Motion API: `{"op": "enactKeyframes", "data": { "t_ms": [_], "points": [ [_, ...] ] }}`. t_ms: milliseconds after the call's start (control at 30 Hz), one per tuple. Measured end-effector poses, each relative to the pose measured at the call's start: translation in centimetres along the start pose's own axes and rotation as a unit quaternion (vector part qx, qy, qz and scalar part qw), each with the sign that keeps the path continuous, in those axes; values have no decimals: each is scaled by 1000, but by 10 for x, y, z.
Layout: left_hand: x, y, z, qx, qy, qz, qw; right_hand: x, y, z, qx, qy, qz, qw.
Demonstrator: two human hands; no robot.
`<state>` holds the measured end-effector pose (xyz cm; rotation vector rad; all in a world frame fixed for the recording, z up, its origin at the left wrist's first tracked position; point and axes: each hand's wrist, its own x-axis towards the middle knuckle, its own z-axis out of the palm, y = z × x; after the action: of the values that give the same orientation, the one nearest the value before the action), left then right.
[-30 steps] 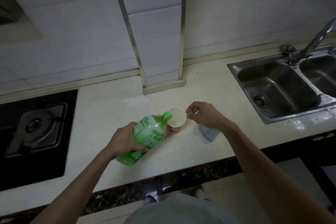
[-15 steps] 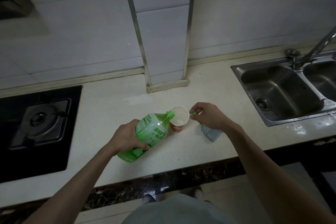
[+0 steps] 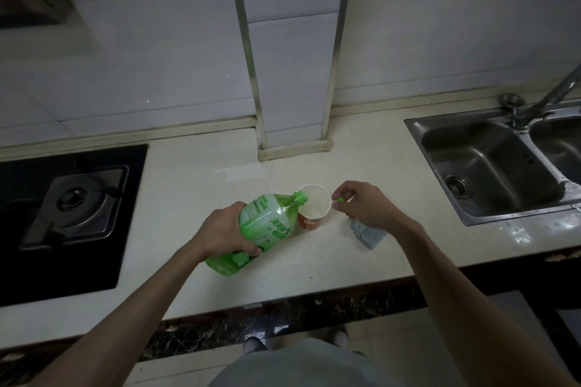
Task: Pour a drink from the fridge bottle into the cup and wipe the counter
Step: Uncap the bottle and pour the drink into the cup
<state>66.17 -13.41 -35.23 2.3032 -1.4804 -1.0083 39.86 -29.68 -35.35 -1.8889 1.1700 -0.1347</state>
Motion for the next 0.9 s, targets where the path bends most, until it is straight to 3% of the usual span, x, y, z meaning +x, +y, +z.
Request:
{"op": "enactKeyframes", "data": {
  "t_ms": [900],
  "points": [
    [4, 9, -5, 33, -8, 6, 999, -6, -3, -6, 8, 6, 7, 1000]
  ]
}}
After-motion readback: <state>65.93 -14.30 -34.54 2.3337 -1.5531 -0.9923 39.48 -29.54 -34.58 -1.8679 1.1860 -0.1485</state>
